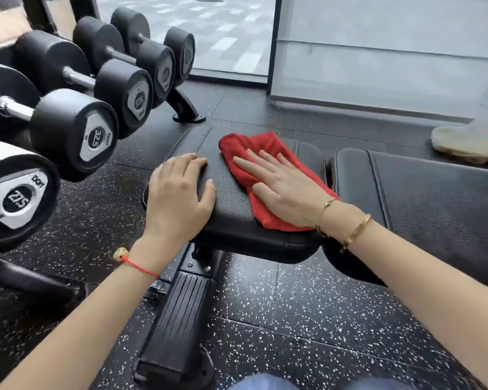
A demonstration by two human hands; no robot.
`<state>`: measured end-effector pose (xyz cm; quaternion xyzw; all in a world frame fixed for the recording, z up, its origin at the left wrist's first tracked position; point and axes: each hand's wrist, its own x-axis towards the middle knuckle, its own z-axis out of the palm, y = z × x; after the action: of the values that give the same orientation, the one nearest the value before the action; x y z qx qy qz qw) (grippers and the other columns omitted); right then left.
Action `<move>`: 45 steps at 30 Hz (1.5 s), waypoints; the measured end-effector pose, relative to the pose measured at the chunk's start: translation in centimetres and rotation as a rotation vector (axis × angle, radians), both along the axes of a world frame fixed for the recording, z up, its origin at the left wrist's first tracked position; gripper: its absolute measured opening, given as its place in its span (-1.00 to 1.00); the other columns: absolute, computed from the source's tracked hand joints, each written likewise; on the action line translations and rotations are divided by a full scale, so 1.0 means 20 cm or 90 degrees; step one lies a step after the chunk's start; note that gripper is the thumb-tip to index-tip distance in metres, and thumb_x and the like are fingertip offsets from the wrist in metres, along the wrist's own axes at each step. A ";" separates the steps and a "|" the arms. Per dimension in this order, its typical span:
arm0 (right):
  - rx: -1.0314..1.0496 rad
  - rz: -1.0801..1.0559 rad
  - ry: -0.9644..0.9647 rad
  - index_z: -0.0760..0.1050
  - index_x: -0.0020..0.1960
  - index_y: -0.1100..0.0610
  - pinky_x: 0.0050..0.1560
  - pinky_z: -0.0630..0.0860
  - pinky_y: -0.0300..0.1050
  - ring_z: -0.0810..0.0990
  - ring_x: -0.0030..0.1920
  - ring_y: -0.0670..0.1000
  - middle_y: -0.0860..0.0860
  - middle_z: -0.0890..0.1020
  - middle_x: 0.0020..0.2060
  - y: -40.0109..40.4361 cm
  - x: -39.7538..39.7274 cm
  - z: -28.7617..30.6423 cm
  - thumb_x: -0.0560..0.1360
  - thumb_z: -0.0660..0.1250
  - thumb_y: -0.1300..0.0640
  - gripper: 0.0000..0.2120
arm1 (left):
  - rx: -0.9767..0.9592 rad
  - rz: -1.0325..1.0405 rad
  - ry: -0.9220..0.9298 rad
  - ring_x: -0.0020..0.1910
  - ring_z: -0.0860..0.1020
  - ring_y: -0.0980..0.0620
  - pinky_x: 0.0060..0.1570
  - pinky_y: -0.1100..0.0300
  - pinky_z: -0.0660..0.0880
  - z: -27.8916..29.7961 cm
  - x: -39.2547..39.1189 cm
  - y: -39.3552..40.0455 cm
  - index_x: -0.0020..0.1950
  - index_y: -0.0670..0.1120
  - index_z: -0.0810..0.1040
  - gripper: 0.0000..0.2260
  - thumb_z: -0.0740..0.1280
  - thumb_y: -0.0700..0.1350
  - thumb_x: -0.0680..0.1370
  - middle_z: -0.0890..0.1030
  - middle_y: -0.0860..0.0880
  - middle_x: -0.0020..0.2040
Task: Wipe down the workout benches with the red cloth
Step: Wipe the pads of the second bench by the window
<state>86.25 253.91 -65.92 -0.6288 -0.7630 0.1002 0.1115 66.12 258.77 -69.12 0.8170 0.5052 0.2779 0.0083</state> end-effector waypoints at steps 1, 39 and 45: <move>-0.001 -0.002 0.000 0.01 0.56 -0.12 0.56 -0.19 -0.02 -0.08 0.57 -0.03 -0.06 0.01 0.57 -0.01 0.00 0.00 0.61 0.01 0.05 -0.47 | -0.001 0.001 0.002 0.38 0.41 -0.09 0.43 -0.06 0.27 0.00 0.00 0.00 0.35 -0.10 0.50 -0.57 0.17 0.05 0.55 0.51 -0.07 0.35; -0.030 -0.034 -0.031 -0.02 0.57 -0.09 0.55 -0.18 0.02 -0.06 0.57 0.05 0.02 -0.01 0.58 0.37 0.01 0.05 0.63 -0.06 0.01 -0.49 | 0.007 0.027 0.027 0.41 0.38 -0.04 0.46 -0.05 0.22 0.01 0.02 -0.03 0.38 -0.06 0.48 -0.56 0.11 0.06 0.57 0.48 -0.02 0.39; 0.009 0.023 -0.041 -0.04 0.57 -0.08 0.55 -0.16 0.03 -0.06 0.57 0.07 0.03 -0.01 0.58 0.19 -0.09 0.01 0.60 -0.03 0.01 -0.45 | -0.002 0.028 0.028 0.42 0.38 -0.03 0.46 -0.04 0.22 0.01 0.02 -0.03 0.38 -0.06 0.48 -0.57 0.13 0.05 0.57 0.48 -0.01 0.40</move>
<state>84.52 257.74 -65.82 -0.6170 -0.7781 0.0765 0.0899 66.48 258.10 -68.88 0.8117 0.5233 0.2593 -0.0073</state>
